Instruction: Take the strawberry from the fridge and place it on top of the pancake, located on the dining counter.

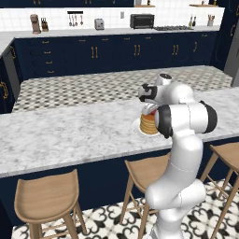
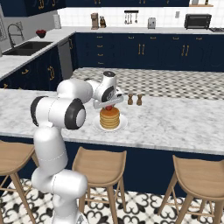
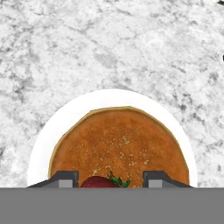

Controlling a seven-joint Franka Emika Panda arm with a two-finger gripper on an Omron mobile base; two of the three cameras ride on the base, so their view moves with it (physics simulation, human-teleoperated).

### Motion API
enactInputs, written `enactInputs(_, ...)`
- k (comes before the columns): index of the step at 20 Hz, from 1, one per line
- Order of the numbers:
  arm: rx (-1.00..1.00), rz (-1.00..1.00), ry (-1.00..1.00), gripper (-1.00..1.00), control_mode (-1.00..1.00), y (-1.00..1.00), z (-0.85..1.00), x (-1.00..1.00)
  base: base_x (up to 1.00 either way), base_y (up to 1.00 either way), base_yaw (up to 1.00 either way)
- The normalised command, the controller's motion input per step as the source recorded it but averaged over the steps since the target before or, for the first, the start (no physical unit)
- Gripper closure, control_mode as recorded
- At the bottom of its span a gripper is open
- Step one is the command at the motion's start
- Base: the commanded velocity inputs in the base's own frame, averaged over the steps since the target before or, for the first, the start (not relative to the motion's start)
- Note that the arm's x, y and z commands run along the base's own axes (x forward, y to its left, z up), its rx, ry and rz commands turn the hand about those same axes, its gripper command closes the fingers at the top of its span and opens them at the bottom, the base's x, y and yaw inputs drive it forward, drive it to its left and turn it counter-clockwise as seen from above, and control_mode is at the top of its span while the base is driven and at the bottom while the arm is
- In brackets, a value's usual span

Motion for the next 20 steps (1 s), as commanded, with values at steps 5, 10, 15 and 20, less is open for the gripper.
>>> enactInputs(5,0.0,0.0,0.0,-1.0,-1.0,0.0,-0.02,0.0,0.0,0.0,0.0)
enactInputs(10,0.0,0.0,0.0,-1.0,-1.0,0.0,0.0,0.0,0.0,0.0,0.0)
enactInputs(15,-0.07,0.0,0.0,-1.0,-1.0,0.0,0.29,0.0,0.0,0.0,0.0)
enactInputs(20,-0.17,0.0,0.0,-1.0,-1.0,0.01,0.74,-0.1,0.0,0.0,0.0)
